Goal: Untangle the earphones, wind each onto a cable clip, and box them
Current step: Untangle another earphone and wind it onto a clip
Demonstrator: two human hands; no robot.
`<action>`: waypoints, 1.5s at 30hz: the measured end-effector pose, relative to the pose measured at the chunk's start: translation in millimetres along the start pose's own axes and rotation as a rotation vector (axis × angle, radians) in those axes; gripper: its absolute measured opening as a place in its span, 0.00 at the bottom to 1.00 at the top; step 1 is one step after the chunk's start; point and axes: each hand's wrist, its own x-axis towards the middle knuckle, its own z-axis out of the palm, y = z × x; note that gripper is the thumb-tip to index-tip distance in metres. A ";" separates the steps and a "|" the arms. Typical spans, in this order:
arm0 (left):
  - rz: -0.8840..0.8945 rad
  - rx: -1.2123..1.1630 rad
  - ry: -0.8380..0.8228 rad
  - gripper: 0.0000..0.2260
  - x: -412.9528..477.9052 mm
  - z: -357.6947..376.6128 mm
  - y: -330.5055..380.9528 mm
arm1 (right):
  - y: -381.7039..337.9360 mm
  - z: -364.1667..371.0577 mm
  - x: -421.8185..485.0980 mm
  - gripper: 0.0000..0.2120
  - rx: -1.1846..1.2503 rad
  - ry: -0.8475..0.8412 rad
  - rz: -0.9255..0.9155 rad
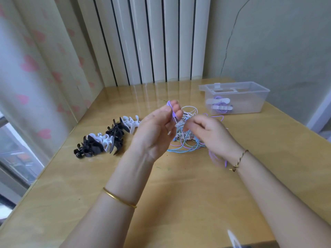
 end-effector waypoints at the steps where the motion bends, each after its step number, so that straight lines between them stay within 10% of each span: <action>1: 0.054 -0.012 0.088 0.09 1.4 1.2 -1.3 | -2.8 1.5 -2.5 0.11 -0.009 -0.073 0.018; 10: 0.556 1.092 0.266 0.07 3.4 -4.1 -16.2 | -37.4 -21.6 -4.7 0.07 -0.117 -0.157 -0.024; 16: 0.291 1.074 0.027 0.11 -2.4 4.2 3.1 | -21.9 -26.4 10.7 0.05 -0.257 0.142 -0.100; 21: -0.093 0.059 0.000 0.13 -4.1 6.5 24.2 | -9.0 -20.2 0.0 0.08 0.223 -0.092 0.072; 24: -0.014 -0.203 0.148 0.11 0.0 3.7 32.0 | -2.2 -15.8 -8.1 0.09 0.437 -0.251 0.161; 30: 0.470 0.199 0.365 0.08 8.1 8.6 20.7 | -23.4 -14.2 -23.0 0.09 0.378 -0.435 0.120; 36: 0.613 1.019 0.268 0.06 8.8 -9.3 -1.0 | -47.3 -35.0 -11.3 0.08 0.256 -0.051 -0.059; 45: 0.192 0.405 -0.131 0.12 -5.2 5.6 7.5 | -17.2 -21.0 7.2 0.09 0.170 0.210 0.023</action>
